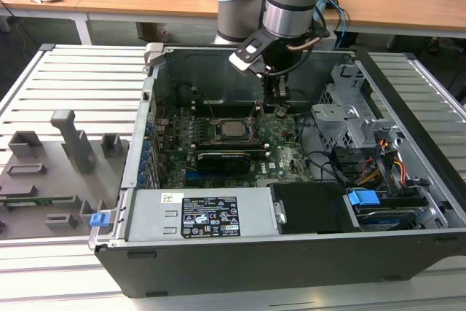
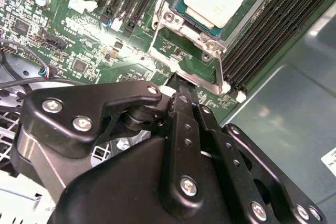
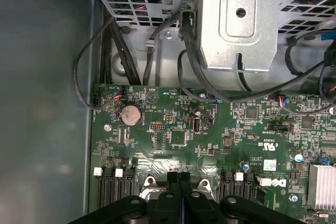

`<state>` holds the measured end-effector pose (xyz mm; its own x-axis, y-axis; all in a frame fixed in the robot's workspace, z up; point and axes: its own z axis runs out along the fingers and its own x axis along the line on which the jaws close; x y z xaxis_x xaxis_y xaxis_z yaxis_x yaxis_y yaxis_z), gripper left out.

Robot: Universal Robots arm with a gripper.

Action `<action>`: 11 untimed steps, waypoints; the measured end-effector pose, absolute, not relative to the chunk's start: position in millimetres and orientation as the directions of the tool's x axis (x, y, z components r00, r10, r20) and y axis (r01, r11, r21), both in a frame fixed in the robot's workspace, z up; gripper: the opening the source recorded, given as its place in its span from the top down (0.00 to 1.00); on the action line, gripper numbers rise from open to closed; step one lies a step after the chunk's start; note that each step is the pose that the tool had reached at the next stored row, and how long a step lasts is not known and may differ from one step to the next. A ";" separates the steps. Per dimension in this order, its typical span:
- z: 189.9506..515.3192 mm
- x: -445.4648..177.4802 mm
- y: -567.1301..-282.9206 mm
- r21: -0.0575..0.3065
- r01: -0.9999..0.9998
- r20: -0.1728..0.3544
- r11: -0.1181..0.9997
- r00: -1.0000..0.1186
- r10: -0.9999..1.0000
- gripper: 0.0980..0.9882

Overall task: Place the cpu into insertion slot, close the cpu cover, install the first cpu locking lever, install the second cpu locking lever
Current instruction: 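Close the cpu cover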

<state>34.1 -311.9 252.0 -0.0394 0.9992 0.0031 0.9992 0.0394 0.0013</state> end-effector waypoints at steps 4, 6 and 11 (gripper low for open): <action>252.0 33.6 -312.0 0.001 0.999 0.003 0.039 -0.039 0.999 0.99; 252.0 33.3 -311.9 0.001 0.999 0.003 0.040 -0.040 0.999 0.99; 251.8 32.2 -311.9 0.001 0.999 0.003 0.039 -0.039 0.999 0.99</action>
